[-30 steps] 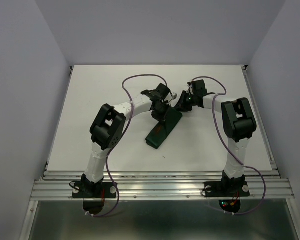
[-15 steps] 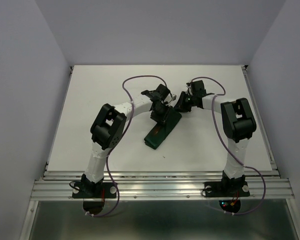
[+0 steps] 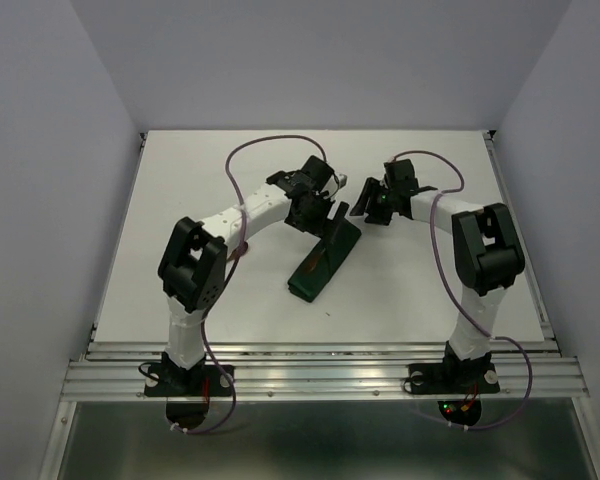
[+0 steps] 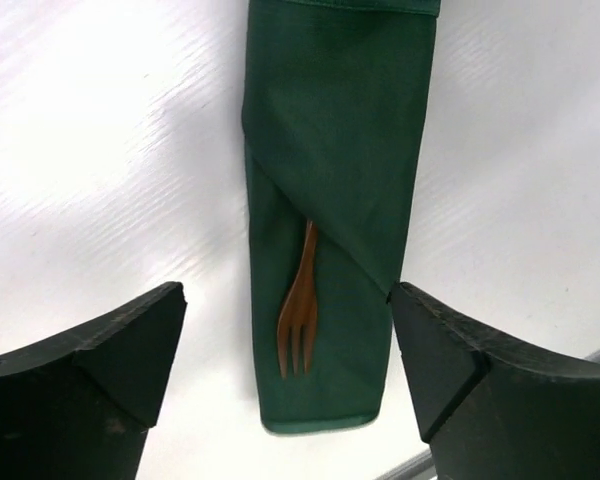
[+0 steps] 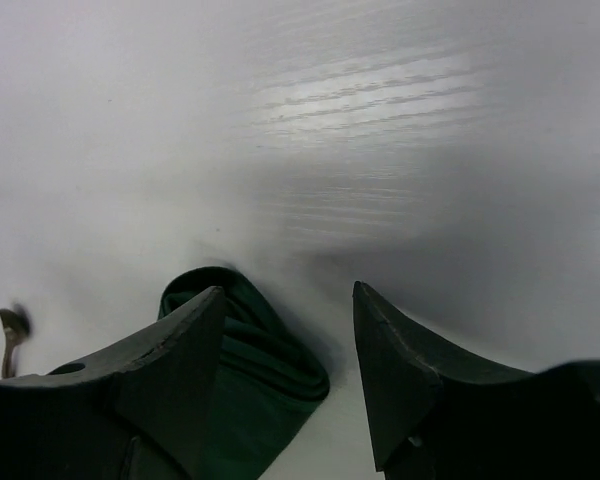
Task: Fold the napkin into a case and place the utensils inside
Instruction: Stuff the fork into the folded napkin, then move the spoon to the center of the board, then pick up the spoon from the center of the board, then stuff the spoon into the folded napkin.
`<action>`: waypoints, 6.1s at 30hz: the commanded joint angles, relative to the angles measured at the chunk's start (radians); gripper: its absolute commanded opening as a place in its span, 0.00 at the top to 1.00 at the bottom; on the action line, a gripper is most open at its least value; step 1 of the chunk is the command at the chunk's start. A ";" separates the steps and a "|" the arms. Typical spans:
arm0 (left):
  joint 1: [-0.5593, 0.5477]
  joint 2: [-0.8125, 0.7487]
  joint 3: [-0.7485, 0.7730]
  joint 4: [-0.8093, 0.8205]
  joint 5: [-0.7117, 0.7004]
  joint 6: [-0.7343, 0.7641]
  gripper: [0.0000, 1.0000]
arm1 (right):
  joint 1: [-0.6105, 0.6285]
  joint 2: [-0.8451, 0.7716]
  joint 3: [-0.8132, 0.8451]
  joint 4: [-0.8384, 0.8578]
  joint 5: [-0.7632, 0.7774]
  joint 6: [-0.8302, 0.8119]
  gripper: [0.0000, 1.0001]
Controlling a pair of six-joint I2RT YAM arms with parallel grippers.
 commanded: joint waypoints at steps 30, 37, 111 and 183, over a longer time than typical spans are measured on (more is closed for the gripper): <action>0.475 -0.644 -0.804 0.136 -0.165 -0.746 0.04 | -0.107 -0.263 -0.145 -0.080 0.065 -0.030 0.19; 0.477 -0.636 -0.809 0.164 -0.224 -0.867 0.01 | -0.107 -0.260 -0.158 -0.078 0.050 -0.022 0.18; 0.511 -0.270 -0.593 0.243 -0.412 -0.894 0.11 | -0.107 -0.257 -0.188 -0.072 -0.047 -0.019 0.15; 0.114 -0.475 -0.439 0.152 0.062 -0.031 1.00 | -0.107 -0.203 -0.116 -0.070 -0.065 -0.013 0.14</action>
